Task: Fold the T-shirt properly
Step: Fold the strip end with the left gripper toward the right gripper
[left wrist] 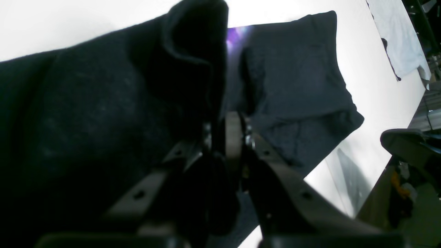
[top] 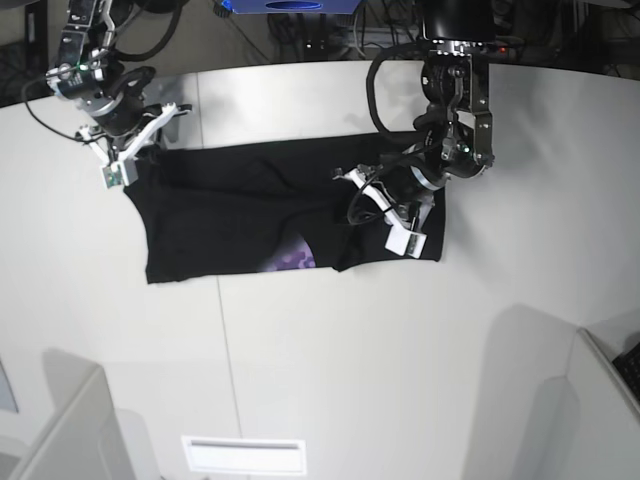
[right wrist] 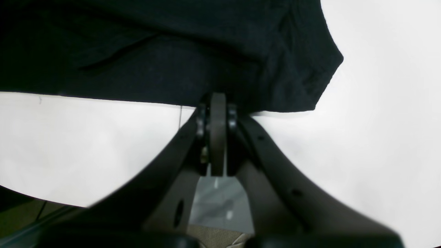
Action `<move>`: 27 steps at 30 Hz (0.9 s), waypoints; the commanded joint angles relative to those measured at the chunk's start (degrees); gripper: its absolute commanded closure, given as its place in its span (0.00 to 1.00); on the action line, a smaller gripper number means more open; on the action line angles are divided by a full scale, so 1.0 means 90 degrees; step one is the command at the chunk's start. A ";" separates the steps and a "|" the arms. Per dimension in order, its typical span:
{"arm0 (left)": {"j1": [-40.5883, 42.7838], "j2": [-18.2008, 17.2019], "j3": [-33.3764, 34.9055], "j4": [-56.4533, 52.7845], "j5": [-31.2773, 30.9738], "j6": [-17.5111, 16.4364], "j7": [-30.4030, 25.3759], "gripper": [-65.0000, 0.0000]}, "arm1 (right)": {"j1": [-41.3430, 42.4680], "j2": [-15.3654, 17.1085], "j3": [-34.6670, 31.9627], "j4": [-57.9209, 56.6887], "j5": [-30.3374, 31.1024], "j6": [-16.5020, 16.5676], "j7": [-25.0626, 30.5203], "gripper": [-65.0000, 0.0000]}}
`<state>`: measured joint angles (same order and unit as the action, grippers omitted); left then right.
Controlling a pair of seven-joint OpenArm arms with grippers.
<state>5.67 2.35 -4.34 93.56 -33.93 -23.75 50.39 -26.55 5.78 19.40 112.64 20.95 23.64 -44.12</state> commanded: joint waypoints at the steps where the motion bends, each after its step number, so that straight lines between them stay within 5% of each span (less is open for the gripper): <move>1: -0.0088 0.0017 0.0047 0.0100 -0.0152 -0.0043 -0.0124 1.00 | 0.0014 0.0056 0.0028 0.0090 0.0070 0.0026 0.0130 1.00; 22: -0.0098 0.0008 0.0028 0.0091 -0.0152 -0.0043 -0.0134 1.00 | 0.0014 0.0056 0.0038 0.0090 0.0070 0.0026 0.0130 1.00; 27: -0.0176 0.0008 0.0057 0.0091 -0.0161 -0.0043 -0.0134 0.59 | 0.0004 0.0056 0.0038 0.0090 0.0070 0.0026 0.0130 1.00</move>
<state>5.21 2.35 -4.01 93.49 -34.33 -23.75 50.41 -26.57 5.78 19.40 112.64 20.95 23.64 -44.12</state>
